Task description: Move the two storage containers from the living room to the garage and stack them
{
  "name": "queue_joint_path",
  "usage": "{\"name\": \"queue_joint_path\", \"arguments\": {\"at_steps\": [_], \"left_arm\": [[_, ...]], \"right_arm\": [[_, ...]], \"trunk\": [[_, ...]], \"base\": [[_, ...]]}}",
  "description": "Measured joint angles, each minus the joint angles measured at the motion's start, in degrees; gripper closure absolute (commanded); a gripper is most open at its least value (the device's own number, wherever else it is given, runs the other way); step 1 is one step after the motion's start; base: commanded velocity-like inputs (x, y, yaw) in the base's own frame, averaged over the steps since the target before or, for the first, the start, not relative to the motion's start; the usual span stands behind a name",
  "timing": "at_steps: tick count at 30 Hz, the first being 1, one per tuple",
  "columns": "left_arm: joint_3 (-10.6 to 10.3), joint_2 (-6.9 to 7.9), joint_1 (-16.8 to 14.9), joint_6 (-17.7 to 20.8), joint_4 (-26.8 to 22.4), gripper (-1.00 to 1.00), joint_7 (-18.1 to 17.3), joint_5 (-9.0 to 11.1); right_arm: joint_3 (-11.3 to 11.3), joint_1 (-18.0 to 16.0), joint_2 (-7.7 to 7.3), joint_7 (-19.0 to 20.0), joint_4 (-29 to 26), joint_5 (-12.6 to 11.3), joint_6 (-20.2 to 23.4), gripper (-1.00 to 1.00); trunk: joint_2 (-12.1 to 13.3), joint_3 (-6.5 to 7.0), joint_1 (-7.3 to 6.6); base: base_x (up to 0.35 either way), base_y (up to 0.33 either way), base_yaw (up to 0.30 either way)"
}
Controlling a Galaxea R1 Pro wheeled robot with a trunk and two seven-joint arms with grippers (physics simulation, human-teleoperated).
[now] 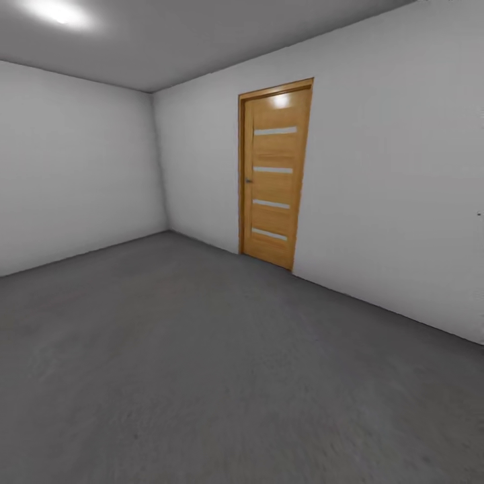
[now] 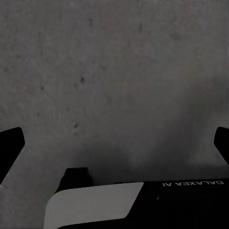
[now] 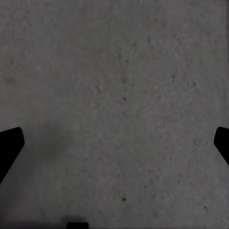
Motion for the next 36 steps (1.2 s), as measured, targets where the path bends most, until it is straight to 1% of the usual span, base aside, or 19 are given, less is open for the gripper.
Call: {"name": "queue_joint_path", "arguments": {"at_steps": [20,25,36], "left_arm": [[0.0,0.04,0.0,0.0,0.0,-1.00,0.0,0.0],[0.0,0.05,0.0,0.0,0.0,-1.00,0.0,0.0],[0.0,0.03,0.0,0.0,0.0,-1.00,0.0,0.0]], "right_arm": [[0.0,0.0,0.00,0.0,0.0,0.1,0.0,-1.00],[0.0,0.0,0.01,0.0,0.0,0.1,0.0,-1.00],[0.1,0.0,0.02,0.0,0.0,0.1,0.0,-1.00]], "trunk": [[0.0,0.00,0.00],[0.0,0.00,0.00],[0.0,0.00,0.00]], "base": [[0.292,0.198,-0.272],[0.280,0.217,-0.088],[0.277,0.221,-0.005]]}}
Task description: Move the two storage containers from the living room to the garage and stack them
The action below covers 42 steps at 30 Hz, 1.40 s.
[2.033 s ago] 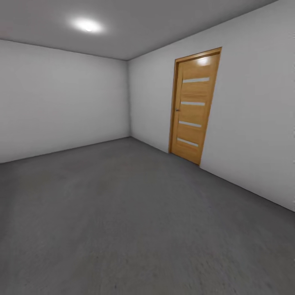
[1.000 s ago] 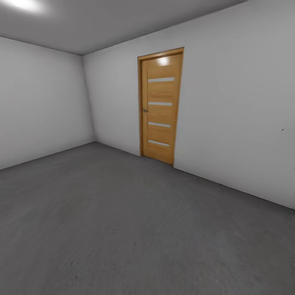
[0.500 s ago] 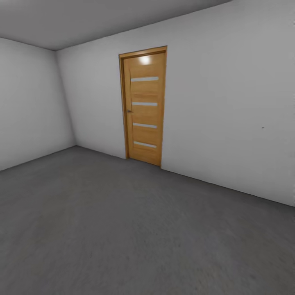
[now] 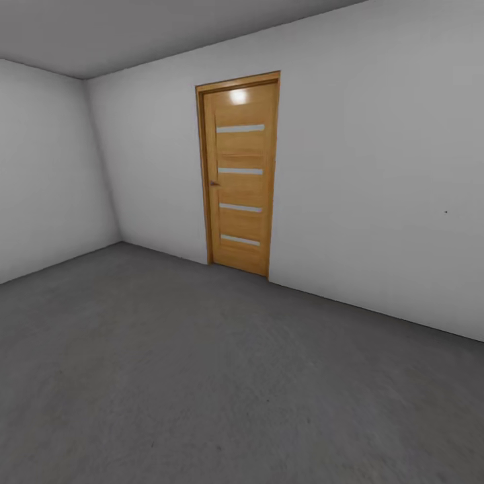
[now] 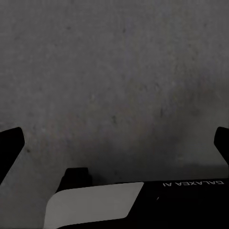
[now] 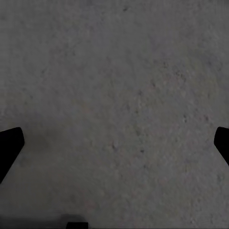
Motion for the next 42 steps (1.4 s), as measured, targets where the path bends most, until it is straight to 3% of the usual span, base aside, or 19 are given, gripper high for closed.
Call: {"name": "queue_joint_path", "arguments": {"at_steps": [42], "left_arm": [[0.0,-0.02,0.0,0.0,0.0,-1.00,0.0,0.0]], "right_arm": [[0.0,0.0,0.00,0.0,0.0,0.0,0.0,-1.00]], "trunk": [[0.0,0.00,0.00]], "base": [[0.277,0.197,0.000]]}}
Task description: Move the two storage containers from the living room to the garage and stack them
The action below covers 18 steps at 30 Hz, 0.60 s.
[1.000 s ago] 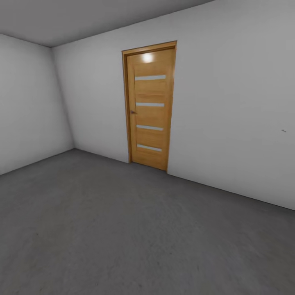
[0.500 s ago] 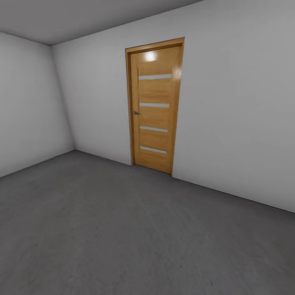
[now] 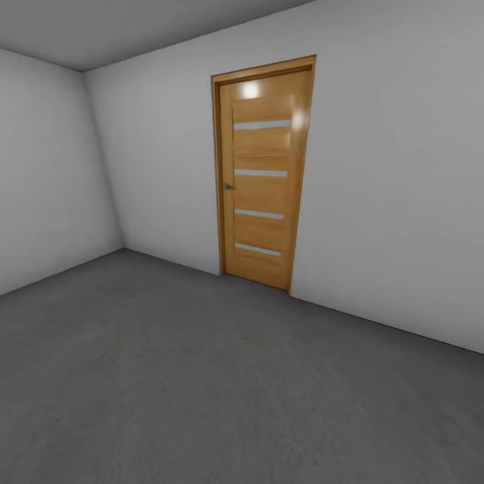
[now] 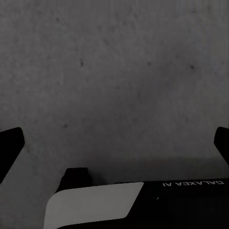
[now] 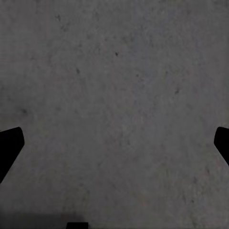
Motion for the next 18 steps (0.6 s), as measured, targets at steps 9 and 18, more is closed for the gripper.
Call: {"name": "queue_joint_path", "arguments": {"at_steps": [9,18], "left_arm": [[0.0,0.00,0.0,0.0,0.0,-1.00,0.0,0.0],[0.0,0.00,0.0,0.0,0.0,-1.00,0.0,0.0]], "right_arm": [[0.0,0.0,0.00,0.0,0.0,0.0,0.0,-1.00],[0.0,0.0,0.00,0.0,0.0,0.0,0.0,-1.00]], "trunk": [[0.0,0.00,0.00],[0.0,0.00,0.00]], "base": [[0.280,0.158,0.000],[0.315,0.029,0.000]]}}
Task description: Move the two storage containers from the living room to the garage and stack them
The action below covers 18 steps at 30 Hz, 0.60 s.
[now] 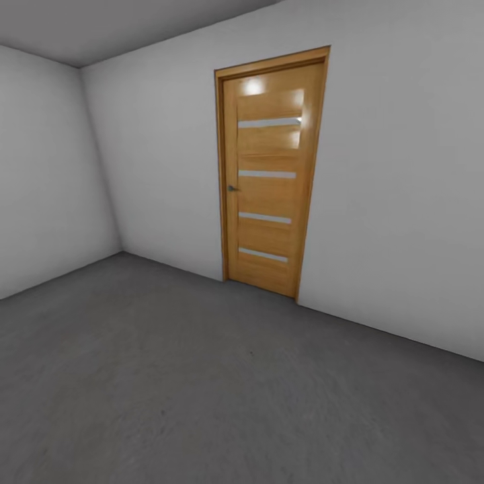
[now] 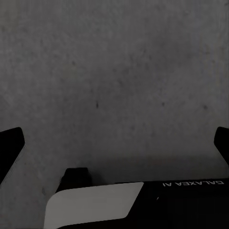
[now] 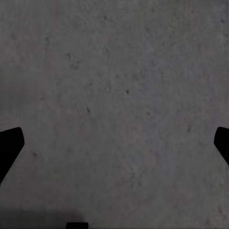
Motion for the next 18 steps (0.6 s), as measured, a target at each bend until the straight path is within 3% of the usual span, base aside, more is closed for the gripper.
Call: {"name": "queue_joint_path", "arguments": {"at_steps": [18], "left_arm": [[0.0,0.00,0.0,0.0,0.0,-1.00,0.0,0.0]], "right_arm": [[0.0,0.0,0.00,0.0,0.0,0.0,0.0,-1.00]], "trunk": [[0.0,0.00,0.00]], "base": [[0.324,0.101,0.000]]}}
